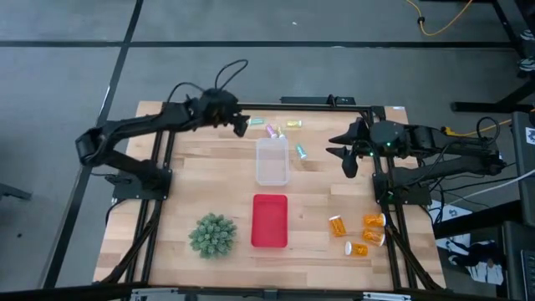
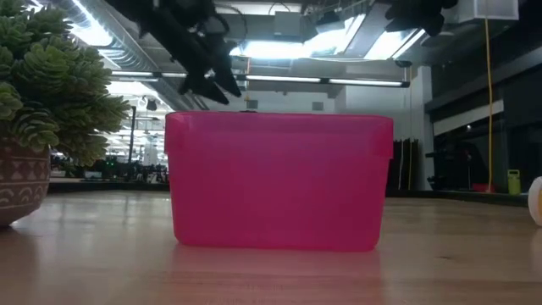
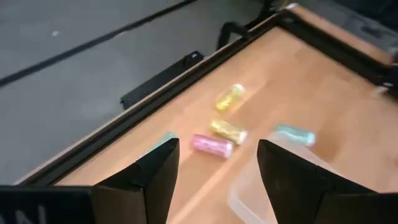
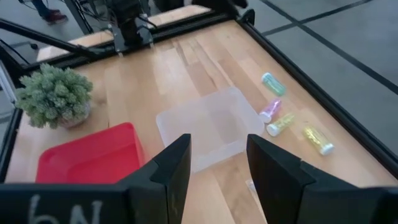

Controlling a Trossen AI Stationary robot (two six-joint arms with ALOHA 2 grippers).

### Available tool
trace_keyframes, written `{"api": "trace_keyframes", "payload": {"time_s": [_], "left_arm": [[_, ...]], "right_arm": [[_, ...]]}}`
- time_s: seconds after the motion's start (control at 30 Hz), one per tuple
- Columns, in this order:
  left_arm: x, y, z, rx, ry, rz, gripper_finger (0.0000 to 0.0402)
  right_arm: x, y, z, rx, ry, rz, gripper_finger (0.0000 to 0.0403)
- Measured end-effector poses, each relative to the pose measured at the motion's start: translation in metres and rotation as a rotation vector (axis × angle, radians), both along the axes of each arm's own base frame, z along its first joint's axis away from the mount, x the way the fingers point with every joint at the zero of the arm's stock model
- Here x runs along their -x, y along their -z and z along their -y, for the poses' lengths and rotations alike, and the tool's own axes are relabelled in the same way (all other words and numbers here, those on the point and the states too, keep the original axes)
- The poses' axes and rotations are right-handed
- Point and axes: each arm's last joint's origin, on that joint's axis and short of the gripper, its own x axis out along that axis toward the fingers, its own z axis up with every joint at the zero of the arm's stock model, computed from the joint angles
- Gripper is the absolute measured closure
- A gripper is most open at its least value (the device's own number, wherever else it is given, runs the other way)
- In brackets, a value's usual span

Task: Pick and place medicine bottles into bin by pill shape (circle, oval)
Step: Put the top small blue pill bottle into the transparent bin

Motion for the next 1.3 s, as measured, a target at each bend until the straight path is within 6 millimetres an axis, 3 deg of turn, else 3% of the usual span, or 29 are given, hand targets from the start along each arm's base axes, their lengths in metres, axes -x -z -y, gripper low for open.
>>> {"api": "trace_keyframes", "payload": {"time_s": [0.23,0.53,1.03,1.3], "left_arm": [[-0.019,0.016,-0.047,0.084,-0.011,-0.086,0.0191],[-0.054,0.036,-0.082,0.079,0.075,-0.268,0.0191],[-0.082,0.096,-0.103,0.198,0.144,-0.49,0.0191],[-0.082,0.106,-0.104,0.191,0.178,-0.543,0.0191]], "right_arm": [[0.001,0.001,0.0,0.0,0.001,-0.012,0.0244],[0.001,0.001,0.0,0.0,0.001,-0.013,0.0244],[0.001,0.001,0.0,0.001,0.0,-0.013,0.0244],[0.0,0.002,0.0,0.003,0.0,-0.019,0.0244]]}}
